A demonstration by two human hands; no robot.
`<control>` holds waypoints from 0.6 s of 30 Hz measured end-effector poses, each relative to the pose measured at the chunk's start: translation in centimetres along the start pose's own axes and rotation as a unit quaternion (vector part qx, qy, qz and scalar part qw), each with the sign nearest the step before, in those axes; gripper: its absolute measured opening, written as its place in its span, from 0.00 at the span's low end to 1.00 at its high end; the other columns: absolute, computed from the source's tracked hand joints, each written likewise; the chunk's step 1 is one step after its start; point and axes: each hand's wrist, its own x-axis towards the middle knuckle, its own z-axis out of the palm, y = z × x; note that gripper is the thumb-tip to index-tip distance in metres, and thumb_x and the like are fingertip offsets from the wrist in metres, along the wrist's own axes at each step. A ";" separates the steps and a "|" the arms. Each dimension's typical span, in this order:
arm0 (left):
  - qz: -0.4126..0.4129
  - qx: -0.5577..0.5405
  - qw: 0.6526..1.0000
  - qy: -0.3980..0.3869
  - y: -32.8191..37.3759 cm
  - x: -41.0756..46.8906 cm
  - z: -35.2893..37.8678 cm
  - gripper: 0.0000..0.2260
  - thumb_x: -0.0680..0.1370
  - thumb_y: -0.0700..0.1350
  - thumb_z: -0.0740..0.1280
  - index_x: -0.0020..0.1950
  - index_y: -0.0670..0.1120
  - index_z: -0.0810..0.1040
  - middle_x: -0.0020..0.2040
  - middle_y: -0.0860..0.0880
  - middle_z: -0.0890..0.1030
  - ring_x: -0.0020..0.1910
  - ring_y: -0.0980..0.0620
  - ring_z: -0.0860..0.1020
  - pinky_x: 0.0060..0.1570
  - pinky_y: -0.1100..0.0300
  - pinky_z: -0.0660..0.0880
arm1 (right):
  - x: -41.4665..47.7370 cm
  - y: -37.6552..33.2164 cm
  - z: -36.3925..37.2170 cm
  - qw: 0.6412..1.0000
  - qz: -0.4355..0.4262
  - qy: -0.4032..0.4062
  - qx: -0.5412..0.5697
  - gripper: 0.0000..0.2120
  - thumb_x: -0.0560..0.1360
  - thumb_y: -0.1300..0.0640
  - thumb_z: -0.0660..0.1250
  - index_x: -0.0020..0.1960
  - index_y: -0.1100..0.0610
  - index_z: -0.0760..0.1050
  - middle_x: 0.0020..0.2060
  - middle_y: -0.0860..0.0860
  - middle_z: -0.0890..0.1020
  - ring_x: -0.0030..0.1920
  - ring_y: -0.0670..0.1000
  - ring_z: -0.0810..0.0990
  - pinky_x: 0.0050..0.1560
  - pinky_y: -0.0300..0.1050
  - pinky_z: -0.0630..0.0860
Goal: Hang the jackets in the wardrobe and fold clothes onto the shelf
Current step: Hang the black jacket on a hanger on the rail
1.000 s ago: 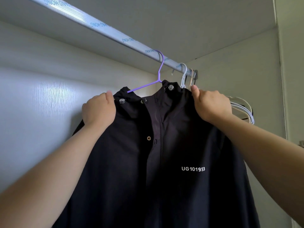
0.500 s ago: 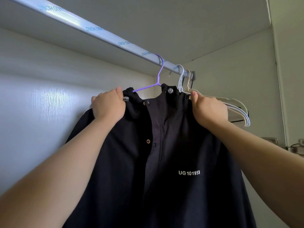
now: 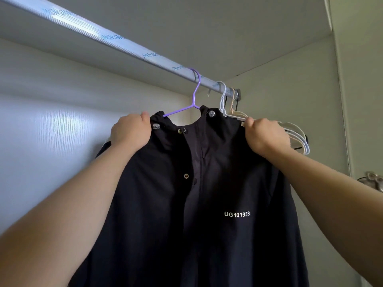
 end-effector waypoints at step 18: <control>-0.200 -0.109 0.847 -0.479 5.8 6.2 -4.2 0.04 0.73 0.33 0.65 0.41 0.34 0.79 0.36 0.37 0.84 0.30 0.41 0.84 0.37 0.38 0.80 | 8.8 -6.9 -3.4 0.878 0.128 -0.351 0.299 0.09 0.80 0.61 0.62 0.42 0.58 0.75 0.34 0.54 0.78 0.31 0.52 0.77 0.35 0.41 0.75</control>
